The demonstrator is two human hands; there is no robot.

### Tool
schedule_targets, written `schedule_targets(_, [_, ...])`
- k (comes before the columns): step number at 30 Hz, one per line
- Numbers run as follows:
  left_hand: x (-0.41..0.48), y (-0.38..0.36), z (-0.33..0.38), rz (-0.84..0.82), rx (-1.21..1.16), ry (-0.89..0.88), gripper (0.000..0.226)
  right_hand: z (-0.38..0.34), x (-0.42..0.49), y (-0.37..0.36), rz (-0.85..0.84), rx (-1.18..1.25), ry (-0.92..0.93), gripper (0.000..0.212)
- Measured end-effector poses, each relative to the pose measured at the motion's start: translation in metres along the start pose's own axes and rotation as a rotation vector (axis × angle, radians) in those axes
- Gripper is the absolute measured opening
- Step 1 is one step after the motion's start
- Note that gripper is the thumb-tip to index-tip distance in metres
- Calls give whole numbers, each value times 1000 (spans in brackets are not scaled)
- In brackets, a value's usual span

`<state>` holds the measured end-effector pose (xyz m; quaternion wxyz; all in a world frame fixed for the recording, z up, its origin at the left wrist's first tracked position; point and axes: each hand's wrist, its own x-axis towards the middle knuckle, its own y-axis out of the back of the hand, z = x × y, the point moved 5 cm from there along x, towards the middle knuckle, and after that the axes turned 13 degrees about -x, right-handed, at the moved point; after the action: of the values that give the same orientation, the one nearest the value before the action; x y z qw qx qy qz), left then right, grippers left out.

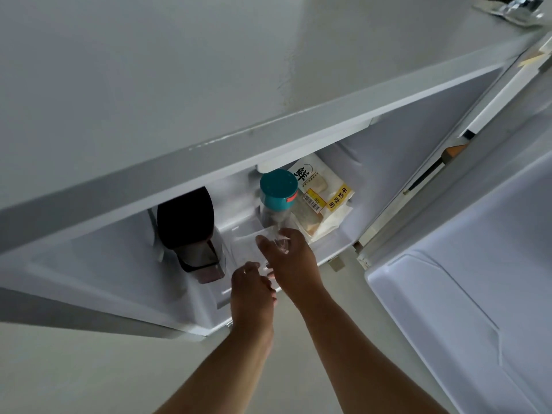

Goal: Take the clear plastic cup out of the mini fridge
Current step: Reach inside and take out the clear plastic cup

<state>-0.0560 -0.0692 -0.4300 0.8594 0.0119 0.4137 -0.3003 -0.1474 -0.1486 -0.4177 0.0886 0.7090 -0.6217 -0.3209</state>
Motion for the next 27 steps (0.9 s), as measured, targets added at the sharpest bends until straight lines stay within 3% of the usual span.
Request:
schedule_targets(3, [5, -9, -9, -128, 1, 84, 29, -4, -7, 20, 166, -210, 157, 61])
schedule_targets(7, [13, -23, -3, -251, 78, 60, 25, -6, -5, 38, 352, -539, 321, 75])
schedule_targets(9, [14, -27, -1, -249, 82, 96, 23, -5, 0, 36, 333, -644, 346, 80])
schedule_targets(13, [12, -36, 2, -266, 135, 127, 48, -3, 13, 28, 232, -748, 347, 86])
schedule_targets(17, [6, -35, 8, -223, 214, 65, 35, -13, 7, 35, 271, -827, 324, 92])
schedule_targets(19, [-1, -25, 21, -165, 220, -68, 26, -29, -12, 42, 421, -756, 402, 74])
schedule_targets(21, [-12, -11, 36, -139, 231, -254, 35, -54, -30, 39, 479, -571, 481, 42])
schedule_targets(23, [-24, 9, 52, -86, 118, -374, 37, -87, -33, 23, 290, -376, 459, 24])
schedule_targets(27, [-38, 20, 82, -40, -77, -359, 51, -143, -20, -4, -60, -290, 387, 39])
